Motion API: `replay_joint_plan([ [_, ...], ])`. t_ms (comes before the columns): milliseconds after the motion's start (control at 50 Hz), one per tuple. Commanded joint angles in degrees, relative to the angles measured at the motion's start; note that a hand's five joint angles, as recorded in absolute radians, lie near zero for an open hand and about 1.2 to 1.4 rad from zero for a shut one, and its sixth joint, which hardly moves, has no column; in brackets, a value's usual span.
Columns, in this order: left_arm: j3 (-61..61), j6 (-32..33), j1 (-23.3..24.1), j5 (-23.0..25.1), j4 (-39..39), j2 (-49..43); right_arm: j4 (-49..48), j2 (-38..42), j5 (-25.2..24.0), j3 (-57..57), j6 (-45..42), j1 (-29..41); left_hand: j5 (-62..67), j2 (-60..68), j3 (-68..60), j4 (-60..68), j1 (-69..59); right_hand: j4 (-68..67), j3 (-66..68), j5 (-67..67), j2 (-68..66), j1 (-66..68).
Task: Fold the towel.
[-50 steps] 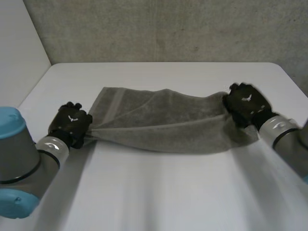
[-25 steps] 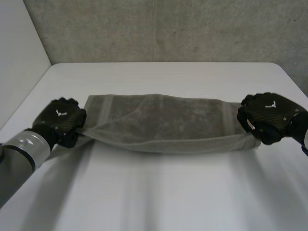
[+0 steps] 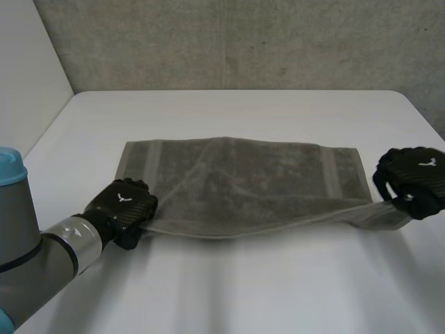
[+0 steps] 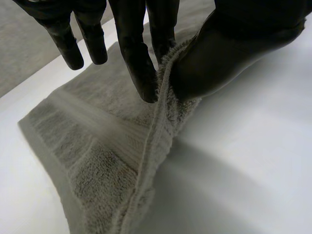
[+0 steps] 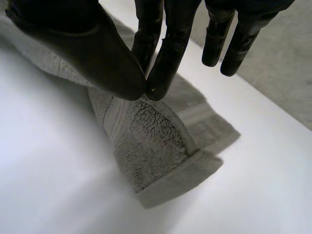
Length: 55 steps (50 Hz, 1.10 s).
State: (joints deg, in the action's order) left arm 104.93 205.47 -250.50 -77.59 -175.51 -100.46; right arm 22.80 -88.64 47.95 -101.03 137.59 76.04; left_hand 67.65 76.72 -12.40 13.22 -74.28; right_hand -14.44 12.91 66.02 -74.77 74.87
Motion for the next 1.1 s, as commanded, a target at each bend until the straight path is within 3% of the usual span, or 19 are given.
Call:
replay_joint_plan([
  [20, -2.4, -0.1, 2.4, 0.8, 5.5, 4.4, 0.5, -5.7, -5.3, 0.0, 0.7, -5.8, 2.4, 3.3, 2.4, -3.2, -5.7, 4.4, -2.9, 4.0, -5.2, 5.1],
  [240, -5.5, 0.0, 4.2, 0.9, 11.6, 12.9, 4.2, -13.7, -9.2, 1.4, 0.8, -8.3, 2.4, 3.3, 2.4, -3.2, -5.7, 4.4, -2.9, 4.0, -5.2, 5.1],
  [400, -9.5, 1.0, 3.3, 1.1, 11.4, 8.4, 3.8, -11.3, -11.1, 2.7, 0.1, -7.8, 2.4, 3.3, 2.4, -3.2, -5.7, 4.4, -2.9, 4.0, -5.2, 5.1],
  [460, -11.2, 1.5, 3.2, 1.1, 11.5, 5.1, 2.5, -4.6, -11.6, 5.8, -0.1, -6.5, 2.4, 3.3, 2.4, -3.2, -5.7, 4.4, -2.9, 4.0, -5.2, 5.1],
  [500, -16.5, 3.3, 2.6, 1.2, 11.7, -1.8, 1.3, 3.4, -10.0, 11.4, 0.1, -1.7, 2.4, 3.3, 2.4, -3.2, -5.7, 4.4, -2.9, 4.0, -5.2, 5.1],
  [560, -22.0, 5.1, 2.2, 1.1, 11.7, -8.4, 1.5, 7.6, -8.1, 15.3, 0.2, 1.3, 2.4, 3.3, 2.4, -3.2, -5.7, 4.4, -2.9, 4.0, -5.2, 5.1],
  [660, -31.4, 8.1, 1.9, 1.2, 11.4, -18.3, 1.6, 25.1, 1.9, 31.8, -0.2, 10.1, 2.4, 3.3, 2.4, -3.2, -5.7, 4.4, -2.9, 4.0, -5.2, 5.1],
  [720, -37.5, 10.0, 1.9, 1.2, 11.2, -24.6, 1.6, 32.4, 4.2, 39.0, 0.3, 12.4, 2.4, 3.3, 2.4, -3.2, -5.7, 4.4, -2.9, 4.0, -5.2, 5.1],
  [860, -47.6, 11.6, 2.0, 1.3, 9.0, -34.6, -1.1, 41.7, 5.9, 48.2, 3.8, 15.6, 2.4, 3.3, 2.4, -3.2, -5.7, 4.4, -2.9, 4.0, -5.2, 5.1],
  [1100, -49.6, 11.4, 1.9, 2.4, -10.5, -40.6, -23.2, 49.8, 12.5, 51.6, 15.8, 17.8, 2.4, 3.3, 2.4, -3.2, -5.7, 4.4, -2.9, 4.0, -5.2, 5.1],
])
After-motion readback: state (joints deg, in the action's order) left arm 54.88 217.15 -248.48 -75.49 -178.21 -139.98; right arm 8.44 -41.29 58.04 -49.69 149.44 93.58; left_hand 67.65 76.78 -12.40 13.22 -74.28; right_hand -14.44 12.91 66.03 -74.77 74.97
